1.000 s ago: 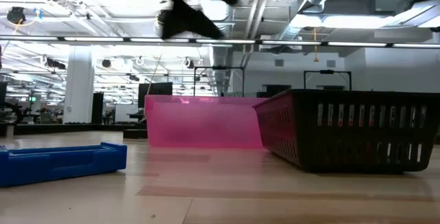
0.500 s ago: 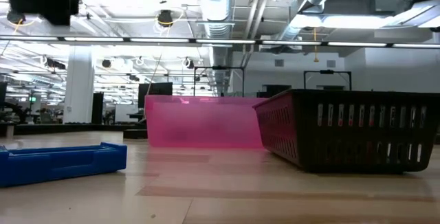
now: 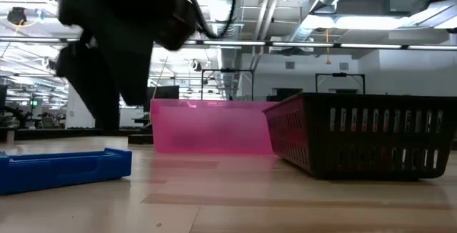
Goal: Pick & Place Office items
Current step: Put the blue digital timer into the black bin
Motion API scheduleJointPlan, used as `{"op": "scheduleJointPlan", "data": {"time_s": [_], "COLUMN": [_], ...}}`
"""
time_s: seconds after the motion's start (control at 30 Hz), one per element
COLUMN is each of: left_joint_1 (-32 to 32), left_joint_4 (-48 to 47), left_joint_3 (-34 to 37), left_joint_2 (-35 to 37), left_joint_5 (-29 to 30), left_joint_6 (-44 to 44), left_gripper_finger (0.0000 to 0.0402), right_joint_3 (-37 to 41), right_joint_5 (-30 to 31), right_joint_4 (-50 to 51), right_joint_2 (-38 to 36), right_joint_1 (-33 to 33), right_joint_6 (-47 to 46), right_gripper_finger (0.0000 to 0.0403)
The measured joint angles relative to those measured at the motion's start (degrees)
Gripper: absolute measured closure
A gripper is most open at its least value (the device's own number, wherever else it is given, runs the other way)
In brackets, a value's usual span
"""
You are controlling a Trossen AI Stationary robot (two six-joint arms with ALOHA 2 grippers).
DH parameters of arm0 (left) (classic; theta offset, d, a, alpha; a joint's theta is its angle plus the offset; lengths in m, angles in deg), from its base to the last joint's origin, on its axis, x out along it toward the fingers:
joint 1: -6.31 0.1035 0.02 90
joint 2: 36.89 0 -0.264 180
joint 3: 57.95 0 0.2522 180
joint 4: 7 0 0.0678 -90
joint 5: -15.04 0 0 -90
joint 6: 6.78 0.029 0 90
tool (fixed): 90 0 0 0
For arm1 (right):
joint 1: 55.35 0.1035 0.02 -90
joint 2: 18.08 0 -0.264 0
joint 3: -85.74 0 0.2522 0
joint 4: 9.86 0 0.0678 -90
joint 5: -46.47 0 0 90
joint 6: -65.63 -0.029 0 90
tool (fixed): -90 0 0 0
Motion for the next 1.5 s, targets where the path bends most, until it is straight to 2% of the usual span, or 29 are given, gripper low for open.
{"op": "scheduleJointPlan", "data": {"time_s": [0.13,0.67,1.5], "left_joint_1": [1.35,1.15,1.64], "left_joint_4": [0.62,3.06,4.45], "left_joint_3": [-0.34,-0.27,-0.45], "left_joint_2": [-2.21,-4.08,-8.27], "left_joint_5": [-4.67,-8.44,-9.97], "left_joint_6": [1.90,0.45,0.16], "left_gripper_finger": [0.0153,0.0153,0.0156], "right_joint_3": [0.00,0.00,-0.02], "right_joint_5": [0.00,-0.44,-0.44], "right_joint_4": [0.03,0.64,2.12], "right_joint_2": [-0.07,-0.13,-0.13], "right_joint_1": [0.00,0.36,1.08], "right_joint_6": [0.00,0.00,-1.53], "right_gripper_finger": [0.0233,0.0233,0.0233]}}
